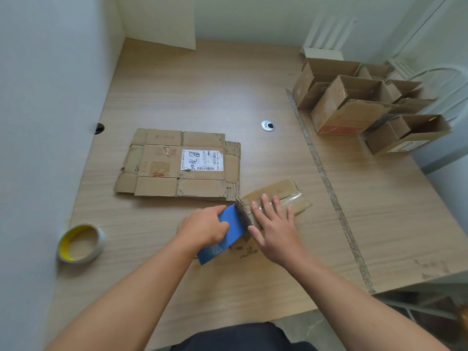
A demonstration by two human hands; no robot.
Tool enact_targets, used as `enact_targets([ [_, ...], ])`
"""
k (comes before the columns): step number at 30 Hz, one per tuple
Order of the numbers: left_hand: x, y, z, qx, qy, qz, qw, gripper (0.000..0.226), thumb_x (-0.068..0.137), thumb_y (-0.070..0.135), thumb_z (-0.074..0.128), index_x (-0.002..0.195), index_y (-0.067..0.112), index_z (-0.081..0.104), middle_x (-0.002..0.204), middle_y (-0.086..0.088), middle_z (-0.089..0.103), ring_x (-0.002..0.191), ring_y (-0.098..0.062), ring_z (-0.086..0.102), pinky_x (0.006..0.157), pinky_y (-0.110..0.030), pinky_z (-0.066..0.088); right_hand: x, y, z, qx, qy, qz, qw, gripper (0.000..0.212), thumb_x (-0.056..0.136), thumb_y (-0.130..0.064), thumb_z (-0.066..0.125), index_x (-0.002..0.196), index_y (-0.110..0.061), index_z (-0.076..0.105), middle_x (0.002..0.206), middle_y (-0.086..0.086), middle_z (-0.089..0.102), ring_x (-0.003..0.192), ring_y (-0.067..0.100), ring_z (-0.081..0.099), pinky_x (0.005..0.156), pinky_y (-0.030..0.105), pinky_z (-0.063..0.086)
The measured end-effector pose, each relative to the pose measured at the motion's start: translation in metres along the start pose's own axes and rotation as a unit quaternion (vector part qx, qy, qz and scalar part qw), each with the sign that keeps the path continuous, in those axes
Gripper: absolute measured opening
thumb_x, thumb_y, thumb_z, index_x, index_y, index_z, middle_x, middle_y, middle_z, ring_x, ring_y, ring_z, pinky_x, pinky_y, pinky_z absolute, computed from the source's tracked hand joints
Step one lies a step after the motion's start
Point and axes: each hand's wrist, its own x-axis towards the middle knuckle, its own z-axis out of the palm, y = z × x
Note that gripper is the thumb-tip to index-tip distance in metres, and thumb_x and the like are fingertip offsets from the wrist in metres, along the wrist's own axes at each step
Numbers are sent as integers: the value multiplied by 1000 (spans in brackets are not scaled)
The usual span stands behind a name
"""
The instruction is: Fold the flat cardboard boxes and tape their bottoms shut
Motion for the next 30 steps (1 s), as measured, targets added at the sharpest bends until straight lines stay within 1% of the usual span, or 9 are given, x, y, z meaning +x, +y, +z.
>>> enact_targets([
  [4, -2, 14, 1, 62, 20, -6, 998, 48, 88, 30, 44, 135, 41, 46, 127, -2, 61, 115, -28, 58, 84, -34, 44, 0, -3, -1, -2, 1, 11, 1000, 86, 82, -64, 1, 159, -29, 15, 168, 1, -1, 153, 28, -8, 120, 53, -6],
  [8, -7, -1, 1, 38, 7, 11, 999, 58, 90, 35, 44, 144, 50, 34, 133, 2, 59, 118, -26, 56, 88, -35, 46, 0, -6, -3, 15, 17, 30, 999, 65, 99, -55, 32, 158, -30, 19, 167, -1, 2, 154, 24, -7, 121, 51, -5],
  [10, -11, -14, -1, 30, 1, 18, 999, 61, 89, 37, 45, 146, 53, 29, 135, 6, 58, 116, -23, 56, 87, -34, 48, 1, -9, -4, 32, 43, 44, 998, 67, 97, -56, 45, 155, -29, 26, 166, -2, 10, 154, 23, -3, 121, 52, -2],
  [14, -19, -40, -10, 2, 16, 3, 1000, 61, 89, 36, 45, 145, 54, 29, 127, 7, 61, 103, -21, 57, 82, -33, 51, 6, -18, -5, 19, 65, 80, 994, 76, 91, -66, 49, 152, -30, 21, 158, -4, 19, 152, 23, 5, 120, 54, 3],
  [18, -26, -60, -22, -42, 35, -20, 998, 61, 89, 36, 45, 144, 56, 29, 117, 9, 62, 96, -18, 58, 81, -33, 53, 11, -21, -5, 4, 66, 62, 996, 69, 96, -46, 54, 155, -28, 23, 158, 1, 20, 151, 26, 8, 119, 57, 5],
  [22, -30, -64, -27, -56, 43, -16, 997, 61, 89, 36, 47, 144, 57, 30, 115, 12, 61, 96, -15, 57, 80, -32, 52, 8, -12, 8, -3, 107, -5, 994, 71, 83, -21, 69, 148, -23, 41, 152, 1, 40, 144, 28, 25, 110, 65, 28],
  [25, -33, -62, -28, -61, 51, -6, 997, 61, 91, 36, 48, 144, 58, 29, 115, 11, 62, 97, -16, 57, 81, -33, 52, 6, -7, 16, 29, 141, -26, 989, 82, 71, -29, 84, 141, -25, 43, 145, 2, 48, 137, 27, 30, 99, 56, 45],
  [27, -33, -61, -28, -57, 61, 5, 997, 60, 92, 37, 48, 145, 57, 28, 115, 10, 62, 97, -17, 57, 81, -33, 52, 8, -7, 17, 46, 156, -33, 986, 87, 63, -32, 91, 136, -26, 44, 140, 2, 52, 134, 27, 34, 93, 49, 51],
  [30, -33, -62, -29, -54, 70, 15, 996, 59, 93, 39, 48, 145, 58, 29, 114, 11, 62, 95, -18, 56, 80, -32, 51, 16, -7, 17, 41, 171, -35, 984, 81, 60, -29, 91, 128, -27, 47, 133, -1, 51, 128, 26, 37, 86, 45, 54],
])
